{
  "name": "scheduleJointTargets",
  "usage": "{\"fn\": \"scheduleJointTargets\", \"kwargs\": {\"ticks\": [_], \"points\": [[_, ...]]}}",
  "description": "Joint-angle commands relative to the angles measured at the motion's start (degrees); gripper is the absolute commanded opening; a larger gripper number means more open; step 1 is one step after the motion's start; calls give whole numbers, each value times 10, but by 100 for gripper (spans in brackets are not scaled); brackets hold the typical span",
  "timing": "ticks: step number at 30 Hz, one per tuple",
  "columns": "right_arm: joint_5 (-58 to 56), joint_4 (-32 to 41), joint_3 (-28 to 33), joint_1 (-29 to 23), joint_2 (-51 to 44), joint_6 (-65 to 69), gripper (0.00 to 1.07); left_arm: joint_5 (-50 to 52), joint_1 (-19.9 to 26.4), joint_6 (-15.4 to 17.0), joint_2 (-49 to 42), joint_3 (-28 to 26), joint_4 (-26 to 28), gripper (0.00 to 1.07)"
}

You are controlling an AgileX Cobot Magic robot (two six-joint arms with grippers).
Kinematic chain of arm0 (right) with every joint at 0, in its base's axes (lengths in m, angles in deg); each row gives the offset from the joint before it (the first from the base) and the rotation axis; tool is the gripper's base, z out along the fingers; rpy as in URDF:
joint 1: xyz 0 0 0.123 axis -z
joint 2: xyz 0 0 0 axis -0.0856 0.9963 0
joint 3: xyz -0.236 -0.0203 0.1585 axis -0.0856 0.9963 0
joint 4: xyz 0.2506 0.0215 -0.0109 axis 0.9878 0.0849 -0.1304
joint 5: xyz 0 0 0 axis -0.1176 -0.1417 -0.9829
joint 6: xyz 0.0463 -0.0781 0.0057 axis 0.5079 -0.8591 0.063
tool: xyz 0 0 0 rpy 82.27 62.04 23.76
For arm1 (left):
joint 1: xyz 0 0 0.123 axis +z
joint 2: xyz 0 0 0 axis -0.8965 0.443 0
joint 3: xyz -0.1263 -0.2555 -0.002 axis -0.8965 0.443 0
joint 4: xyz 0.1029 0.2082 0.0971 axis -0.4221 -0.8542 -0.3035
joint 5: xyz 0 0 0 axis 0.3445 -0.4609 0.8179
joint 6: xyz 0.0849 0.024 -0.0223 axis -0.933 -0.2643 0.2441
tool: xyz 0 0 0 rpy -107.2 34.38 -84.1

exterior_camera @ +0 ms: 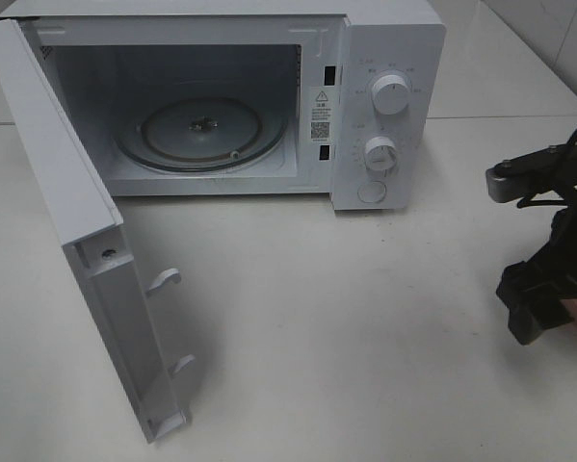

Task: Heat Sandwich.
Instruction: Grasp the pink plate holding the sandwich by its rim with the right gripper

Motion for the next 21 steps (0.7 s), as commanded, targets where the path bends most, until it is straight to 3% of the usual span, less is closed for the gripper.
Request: {"fn": "scheduleJointTargets", "kwargs": {"ticks": [1, 12, 21], "points": [[7, -14, -2, 30, -5, -7, 80, -1, 1, 0, -13, 1, 2, 100], [65, -22, -10, 113, 13, -8, 80, -1, 1, 0, -13, 1, 2, 100], [72, -23, -55, 114, 84, -8, 79, -1, 1, 0, -13, 1, 2, 100]]}}
